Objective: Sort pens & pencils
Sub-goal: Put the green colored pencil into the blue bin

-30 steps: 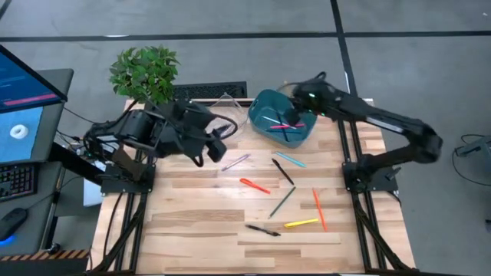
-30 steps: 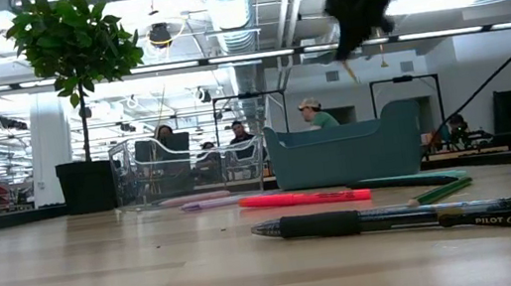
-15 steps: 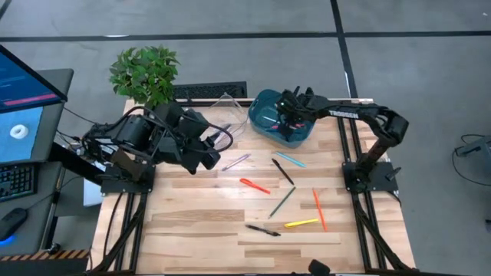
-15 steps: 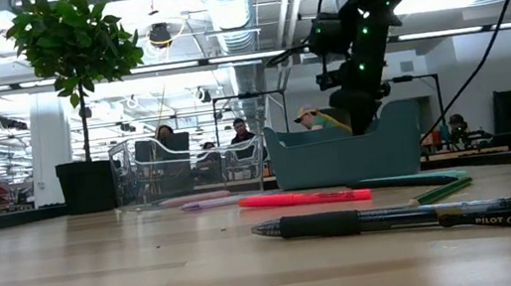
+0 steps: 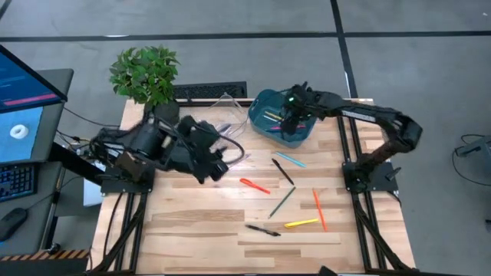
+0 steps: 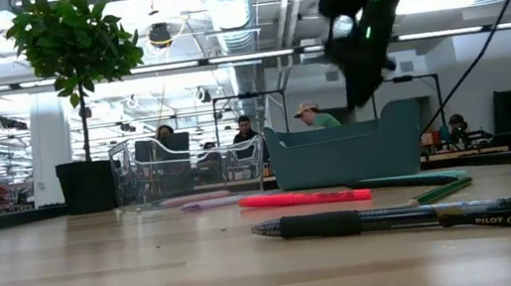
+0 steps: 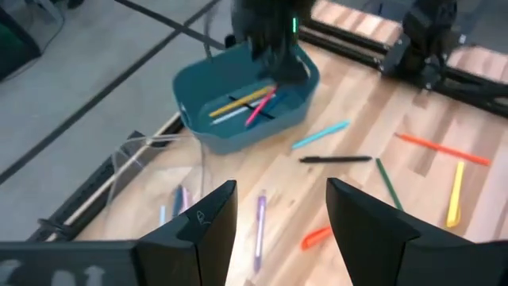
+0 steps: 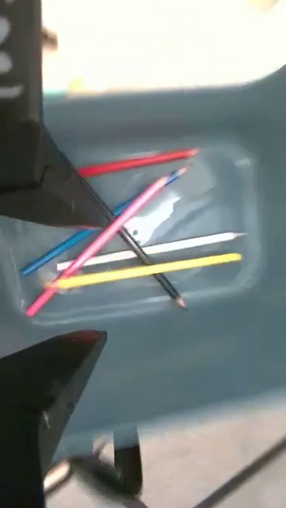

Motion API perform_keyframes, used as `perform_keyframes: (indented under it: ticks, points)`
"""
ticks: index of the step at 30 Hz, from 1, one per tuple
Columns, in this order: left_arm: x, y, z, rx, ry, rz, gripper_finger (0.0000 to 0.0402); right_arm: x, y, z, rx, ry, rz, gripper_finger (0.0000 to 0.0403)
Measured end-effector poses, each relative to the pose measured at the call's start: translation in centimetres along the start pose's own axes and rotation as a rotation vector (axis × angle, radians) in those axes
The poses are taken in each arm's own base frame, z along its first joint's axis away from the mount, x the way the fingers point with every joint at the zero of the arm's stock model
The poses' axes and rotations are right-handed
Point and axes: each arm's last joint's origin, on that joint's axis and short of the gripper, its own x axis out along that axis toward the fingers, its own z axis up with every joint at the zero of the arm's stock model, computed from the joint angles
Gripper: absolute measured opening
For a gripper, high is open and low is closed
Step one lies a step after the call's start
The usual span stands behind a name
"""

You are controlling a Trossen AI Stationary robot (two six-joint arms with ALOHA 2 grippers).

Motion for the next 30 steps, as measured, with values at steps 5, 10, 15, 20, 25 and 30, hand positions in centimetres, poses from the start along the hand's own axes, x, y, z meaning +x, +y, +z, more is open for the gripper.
perform_keyframes:
  ticks: [5, 10, 15, 20, 25, 30]
  points:
    - [3.3, -4.3, -1.0, 0.035, 0.022, 0.017, 0.0184, -8.1, -0.6, -0.9, 0.063, -0.161, 0.02, 0.0248]
    - [8.7, -9.9, -2.5, 0.085, 0.012, 0.011, 0.0184, -14.3, -0.8, -4.1, 0.131, -0.295, 0.055, 0.0237]
    - [15.7, -15.6, -5.0, 0.14, -0.019, -0.022, 0.0184, -17.3, -0.8, -7.0, 0.163, -0.321, 0.091, 0.0229]
    - [22.6, -20.2, -9.1, 0.169, 0.032, -0.126, 0.0184, -18.5, -0.6, -8.9, 0.165, -0.297, 0.119, 0.0228]
    - [27.7, -22.8, -13.3, 0.167, 0.079, -0.182, 0.0184, -19.1, -0.5, -10.0, 0.178, -0.276, 0.137, 0.0228]
    - [31.2, -24.3, -16.9, 0.171, 0.098, -0.205, 0.0184, -19.3, -0.3, -10.3, 0.191, -0.279, 0.16, 0.0228]
